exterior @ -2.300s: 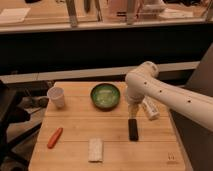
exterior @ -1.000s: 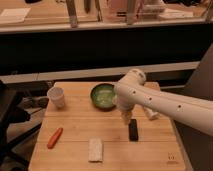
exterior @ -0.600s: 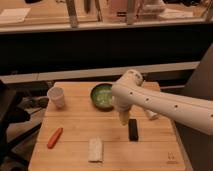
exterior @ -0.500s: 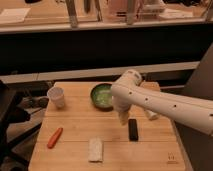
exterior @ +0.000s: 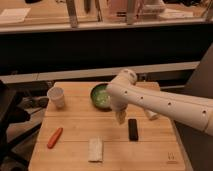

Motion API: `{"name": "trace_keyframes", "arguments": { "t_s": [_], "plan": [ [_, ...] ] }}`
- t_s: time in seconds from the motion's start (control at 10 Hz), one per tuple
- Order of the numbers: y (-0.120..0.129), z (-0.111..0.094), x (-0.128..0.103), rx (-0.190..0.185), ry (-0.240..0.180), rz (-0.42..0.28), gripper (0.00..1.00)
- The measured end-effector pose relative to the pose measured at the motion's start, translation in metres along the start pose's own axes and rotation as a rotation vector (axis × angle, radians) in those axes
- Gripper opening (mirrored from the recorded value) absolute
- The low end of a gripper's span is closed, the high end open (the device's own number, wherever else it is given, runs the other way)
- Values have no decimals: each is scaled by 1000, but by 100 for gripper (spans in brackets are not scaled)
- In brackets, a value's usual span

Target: Move the arm in a circular motion

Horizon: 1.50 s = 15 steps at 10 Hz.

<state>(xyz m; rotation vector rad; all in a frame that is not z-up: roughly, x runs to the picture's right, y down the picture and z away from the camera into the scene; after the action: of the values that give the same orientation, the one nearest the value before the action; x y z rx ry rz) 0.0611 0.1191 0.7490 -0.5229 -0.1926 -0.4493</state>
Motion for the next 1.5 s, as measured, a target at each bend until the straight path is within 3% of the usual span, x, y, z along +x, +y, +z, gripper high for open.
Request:
{"name": "trace_keyframes", "arguments": {
  "t_s": [0.5,1.5],
  "plan": [
    [-15,1,0,6,-6,-2,80],
    [-6,-1,26,10,-26,40,80]
  ]
}}
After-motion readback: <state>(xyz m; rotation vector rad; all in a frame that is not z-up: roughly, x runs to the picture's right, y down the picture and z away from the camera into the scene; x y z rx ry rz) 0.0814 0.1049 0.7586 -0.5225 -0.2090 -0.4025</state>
